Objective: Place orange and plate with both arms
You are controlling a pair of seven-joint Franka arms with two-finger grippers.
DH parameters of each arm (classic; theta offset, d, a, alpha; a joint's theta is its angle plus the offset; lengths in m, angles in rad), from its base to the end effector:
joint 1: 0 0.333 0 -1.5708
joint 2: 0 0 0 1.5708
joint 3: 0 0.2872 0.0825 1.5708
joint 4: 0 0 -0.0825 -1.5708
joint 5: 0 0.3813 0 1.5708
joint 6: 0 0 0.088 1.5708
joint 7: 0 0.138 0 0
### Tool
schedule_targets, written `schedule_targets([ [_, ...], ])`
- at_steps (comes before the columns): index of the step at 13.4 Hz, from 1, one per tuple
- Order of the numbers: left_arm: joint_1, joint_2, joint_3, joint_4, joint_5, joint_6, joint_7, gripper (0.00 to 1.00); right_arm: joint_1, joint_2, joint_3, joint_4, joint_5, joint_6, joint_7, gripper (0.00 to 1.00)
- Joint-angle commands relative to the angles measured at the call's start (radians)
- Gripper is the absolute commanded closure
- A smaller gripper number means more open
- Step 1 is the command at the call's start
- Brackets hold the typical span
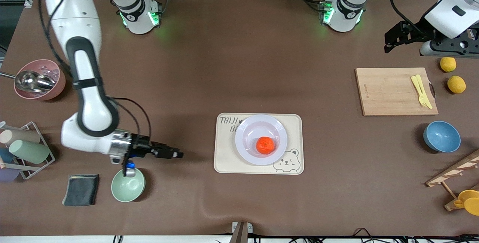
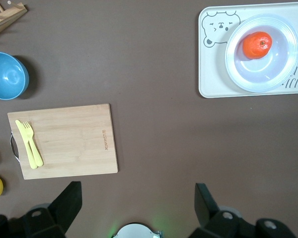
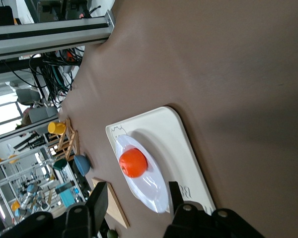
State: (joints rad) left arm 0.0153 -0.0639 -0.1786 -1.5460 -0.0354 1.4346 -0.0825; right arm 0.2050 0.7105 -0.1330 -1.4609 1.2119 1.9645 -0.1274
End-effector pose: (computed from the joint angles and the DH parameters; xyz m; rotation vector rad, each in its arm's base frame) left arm 0.5099 -0.0922 0.5983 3.1201 -0.1313 -0.0798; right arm 0.6914 0.1527 0.2423 -2.1226 0.4302 0.1616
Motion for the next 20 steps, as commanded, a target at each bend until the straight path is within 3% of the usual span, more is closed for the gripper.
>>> schedule_targets([
  [1, 0.011, -0.002, -0.002, 0.004, -0.011, -0.009, 0.02, 0.0, -0.11, -0.006, 0.018, 0.079, -0.112, -0.152, 0.035, 0.41],
  [5, 0.018, -0.001, -0.002, 0.004, -0.011, -0.009, 0.02, 0.0, -0.217, -0.005, 0.019, 0.163, -0.26, -0.301, 0.035, 0.37],
  [6, 0.018, -0.001, -0.002, 0.004, -0.011, -0.009, 0.02, 0.0, -0.222, -0.006, 0.016, 0.201, -0.308, -0.347, 0.04, 0.31],
  [7, 0.018, -0.001, -0.002, 0.004, -0.011, -0.009, 0.02, 0.0, -0.222, -0.008, 0.012, 0.226, -0.366, -0.381, 0.066, 0.08],
  [8, 0.018, -0.001, -0.002, 0.004, -0.011, -0.009, 0.02, 0.0, -0.214, -0.015, 0.009, 0.24, -0.449, -0.401, 0.101, 0.0],
  [12, 0.028, 0.001, -0.002, 0.004, -0.011, -0.009, 0.02, 0.0, -0.141, -0.156, 0.015, 0.252, -0.813, -0.496, 0.167, 0.0],
  [14, 0.032, 0.001, -0.002, 0.003, -0.011, -0.009, 0.02, 0.0, -0.107, -0.251, 0.018, 0.179, -0.97, -0.486, 0.161, 0.0],
  [17, 0.032, 0.002, -0.002, 0.003, -0.011, -0.009, 0.02, 0.0, -0.096, -0.383, 0.018, 0.023, -1.099, -0.406, 0.114, 0.0],
  [20, 0.034, 0.002, -0.002, 0.003, -0.011, -0.009, 0.02, 0.0, -0.107, -0.512, 0.015, -0.186, -1.112, -0.245, 0.022, 0.0],
])
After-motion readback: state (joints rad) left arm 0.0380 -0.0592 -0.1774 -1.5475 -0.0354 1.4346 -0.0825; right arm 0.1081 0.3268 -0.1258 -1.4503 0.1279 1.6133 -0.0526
